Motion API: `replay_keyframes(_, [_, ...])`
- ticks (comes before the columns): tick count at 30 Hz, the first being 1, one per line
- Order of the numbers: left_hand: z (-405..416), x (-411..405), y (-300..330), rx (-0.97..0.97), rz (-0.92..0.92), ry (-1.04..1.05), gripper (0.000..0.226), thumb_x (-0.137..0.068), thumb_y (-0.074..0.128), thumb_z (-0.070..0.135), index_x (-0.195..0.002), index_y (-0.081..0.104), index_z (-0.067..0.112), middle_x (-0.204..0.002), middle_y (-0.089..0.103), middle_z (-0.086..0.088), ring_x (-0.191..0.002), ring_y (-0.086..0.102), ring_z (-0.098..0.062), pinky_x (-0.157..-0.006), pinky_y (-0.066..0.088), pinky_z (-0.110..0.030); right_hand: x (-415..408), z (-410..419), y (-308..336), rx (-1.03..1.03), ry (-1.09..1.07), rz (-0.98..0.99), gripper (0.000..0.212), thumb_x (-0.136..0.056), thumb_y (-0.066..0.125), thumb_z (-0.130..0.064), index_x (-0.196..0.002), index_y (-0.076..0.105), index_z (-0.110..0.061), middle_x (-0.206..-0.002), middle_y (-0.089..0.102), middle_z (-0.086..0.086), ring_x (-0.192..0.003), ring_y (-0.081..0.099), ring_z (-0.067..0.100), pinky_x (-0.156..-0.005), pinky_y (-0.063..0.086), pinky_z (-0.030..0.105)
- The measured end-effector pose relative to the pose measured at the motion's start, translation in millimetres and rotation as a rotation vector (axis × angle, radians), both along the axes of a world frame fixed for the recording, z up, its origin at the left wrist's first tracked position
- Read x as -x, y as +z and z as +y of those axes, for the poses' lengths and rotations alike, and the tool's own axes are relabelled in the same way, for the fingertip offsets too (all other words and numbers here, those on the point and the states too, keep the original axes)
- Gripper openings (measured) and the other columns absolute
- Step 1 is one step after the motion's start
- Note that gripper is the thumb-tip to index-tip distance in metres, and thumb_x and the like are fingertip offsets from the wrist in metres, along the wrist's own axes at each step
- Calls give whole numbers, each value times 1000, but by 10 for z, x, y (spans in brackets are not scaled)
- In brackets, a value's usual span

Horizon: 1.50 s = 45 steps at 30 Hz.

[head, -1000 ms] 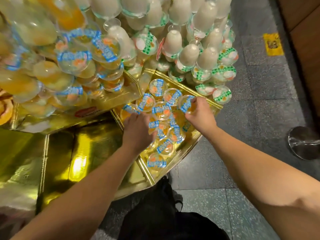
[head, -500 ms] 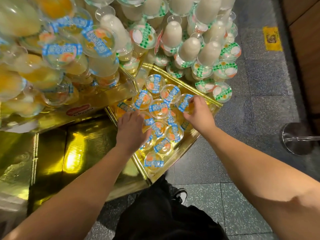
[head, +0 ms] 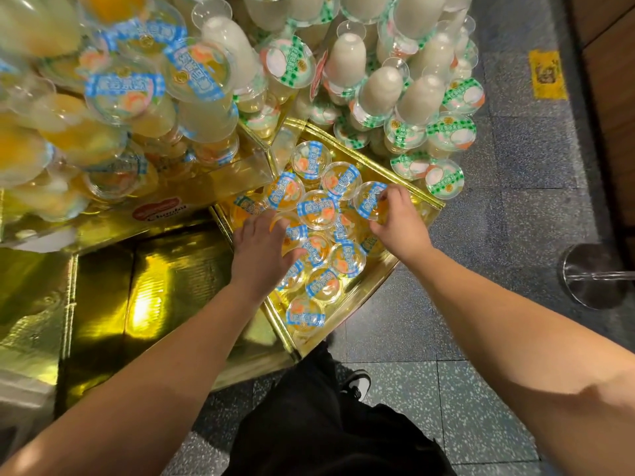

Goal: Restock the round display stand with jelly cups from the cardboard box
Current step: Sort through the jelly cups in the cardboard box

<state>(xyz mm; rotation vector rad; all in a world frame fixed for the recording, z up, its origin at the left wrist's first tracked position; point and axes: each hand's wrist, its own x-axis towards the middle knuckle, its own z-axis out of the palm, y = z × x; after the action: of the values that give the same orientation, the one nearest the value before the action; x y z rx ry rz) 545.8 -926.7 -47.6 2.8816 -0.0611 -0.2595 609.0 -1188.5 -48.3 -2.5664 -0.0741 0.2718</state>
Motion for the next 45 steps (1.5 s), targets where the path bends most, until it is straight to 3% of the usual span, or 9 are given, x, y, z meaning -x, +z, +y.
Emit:
replay_keyframes(7, [5, 6, 20, 3, 37, -8, 65, -88, 64, 55, -138, 51, 15, -152, 38, -12, -139, 32, -36, -108, 26, -54, 7, 38, -41, -18, -48, -15, 38, -85, 75, -18, -111, 51, -6, -127, 44, 9, -104, 54, 25, -84, 44, 32])
replay_keyframes(10, [10, 12, 33, 17, 40, -2, 70, -88, 63, 55, -142, 47, 13, -155, 36, -10, -141, 29, -35, -110, 24, -51, 1, 21, -28, 7, -30, 2, 38, -86, 74, -19, -112, 50, -5, -135, 41, 11, -100, 53, 23, -85, 50, 40])
replay_keyframes(14, [12, 50, 102, 26, 47, 15, 73, -88, 63, 56, -144, 46, 13, -155, 35, -9, -143, 26, -34, -113, 21, -51, -12, -15, 26, 43, 10, 39, 45, -85, 74, -16, -122, 49, -8, -153, 26, 14, -123, 51, 33, -87, 45, 34])
replay_keyframes(18, [42, 131, 214, 44, 2, 9, 74, -81, 54, 67, -132, 56, 12, -141, 49, -14, -129, 42, -36, -100, 35, -55, 56, -59, 167, 69, 8, 68, 64, -83, 73, -11, -139, 43, -15, -157, 20, 15, -142, 30, 37, -110, 39, 47])
replay_keyframes(24, [101, 462, 552, 75, -69, 100, 56, -79, 59, 57, -114, 69, 14, -115, 67, -12, -100, 62, -37, -81, 49, -43, 376, -116, 553, 26, -35, -11, 64, -84, 68, -14, -142, 42, -11, -148, 33, 17, -138, 33, 36, -114, 32, 48])
replay_keyframes(26, [154, 720, 666, 110, -115, 153, 50, -82, 58, 50, -106, 69, 7, -108, 68, -15, -92, 64, -38, -75, 51, -44, 510, -72, 740, 38, 20, 2, 60, -86, 66, -14, -141, 43, -11, -144, 38, 16, -134, 37, 34, -111, 34, 45])
replay_keyframes(32, [503, 1704, 1218, 192, -65, 506, 43, -94, 62, 37, -132, 57, 18, -139, 50, -8, -131, 39, -30, -106, 28, -37, 925, 483, 1369, 21, 239, -9, 55, -87, 67, -20, -138, 49, -11, -136, 50, 15, -126, 49, 31, -107, 39, 43])
replay_keyframes(39, [1385, 3020, 1921, 160, -164, 772, 40, -94, 62, 33, -131, 58, 20, -141, 51, -10, -132, 39, -32, -105, 29, -40, 1703, 1949, 2016, -39, 648, -56, 51, -89, 68, -20, -135, 51, -8, -130, 57, 12, -118, 55, 26, -94, 39, 29])
replay_keyframes(45, [2328, 4082, 2133, 109, -143, 978, 39, -98, 53, 40, -134, 53, 25, -139, 50, -5, -129, 40, -29, -102, 31, -40, 2529, 3397, 2198, -41, 1008, -90, 51, -89, 68, -25, -134, 51, -9, -130, 56, 12, -117, 56, 26, -98, 43, 33])
